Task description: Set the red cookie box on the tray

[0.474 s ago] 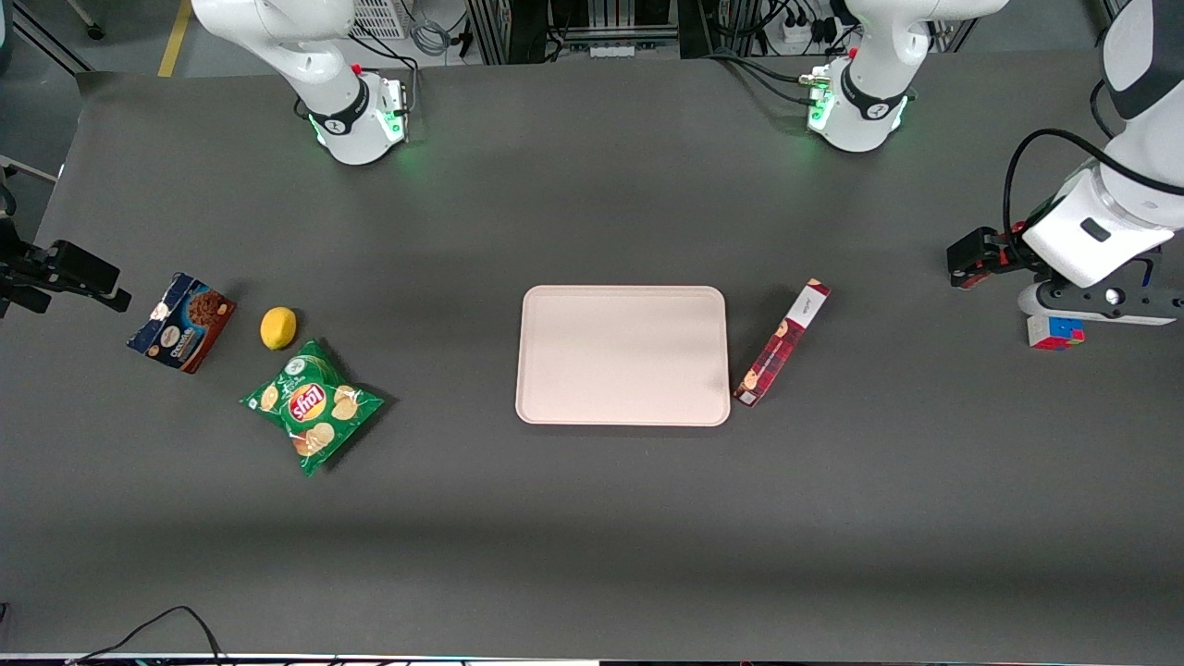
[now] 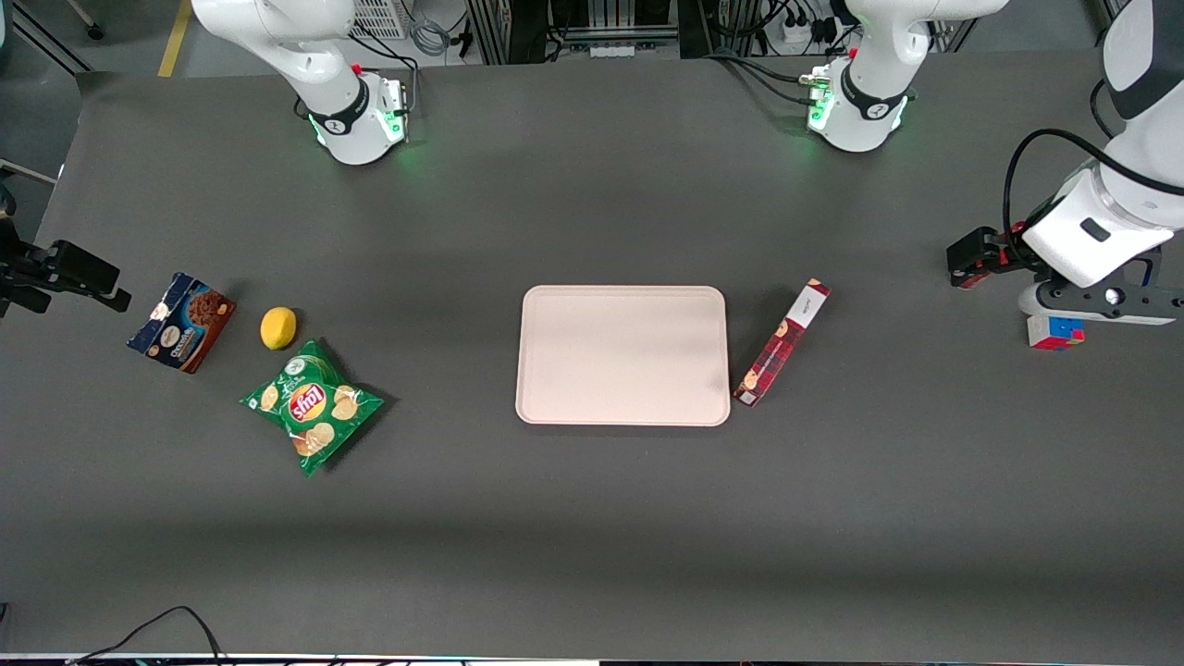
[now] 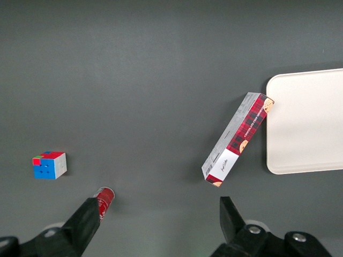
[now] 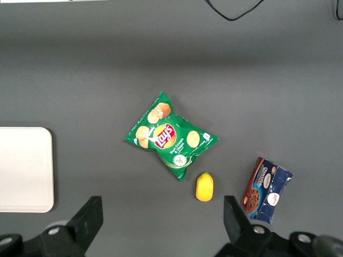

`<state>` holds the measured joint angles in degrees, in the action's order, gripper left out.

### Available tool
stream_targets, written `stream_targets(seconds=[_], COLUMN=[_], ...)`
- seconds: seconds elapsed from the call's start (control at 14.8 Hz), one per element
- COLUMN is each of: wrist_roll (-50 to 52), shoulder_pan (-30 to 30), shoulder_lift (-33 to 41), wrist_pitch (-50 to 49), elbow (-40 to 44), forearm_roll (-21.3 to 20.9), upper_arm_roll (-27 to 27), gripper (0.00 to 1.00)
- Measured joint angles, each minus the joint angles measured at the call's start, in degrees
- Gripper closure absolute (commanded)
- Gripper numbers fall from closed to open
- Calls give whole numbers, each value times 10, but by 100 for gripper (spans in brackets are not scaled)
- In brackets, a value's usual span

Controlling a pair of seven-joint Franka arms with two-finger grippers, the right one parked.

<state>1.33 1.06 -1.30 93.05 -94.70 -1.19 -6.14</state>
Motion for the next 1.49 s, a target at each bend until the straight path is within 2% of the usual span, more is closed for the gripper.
stream_targets(seconds=[0.61,0.95,1.49], wrist_roll=[0,-1,0], shoulder_pan=[2,33,45], shoulder_lift=[0,-5,-16], wrist_pitch=[-4,-8,-56], elbow=[0,0,-1], forearm_roll=[1,2,2], upper_arm_roll=[-1,-8,-101], gripper=[0,0,0])
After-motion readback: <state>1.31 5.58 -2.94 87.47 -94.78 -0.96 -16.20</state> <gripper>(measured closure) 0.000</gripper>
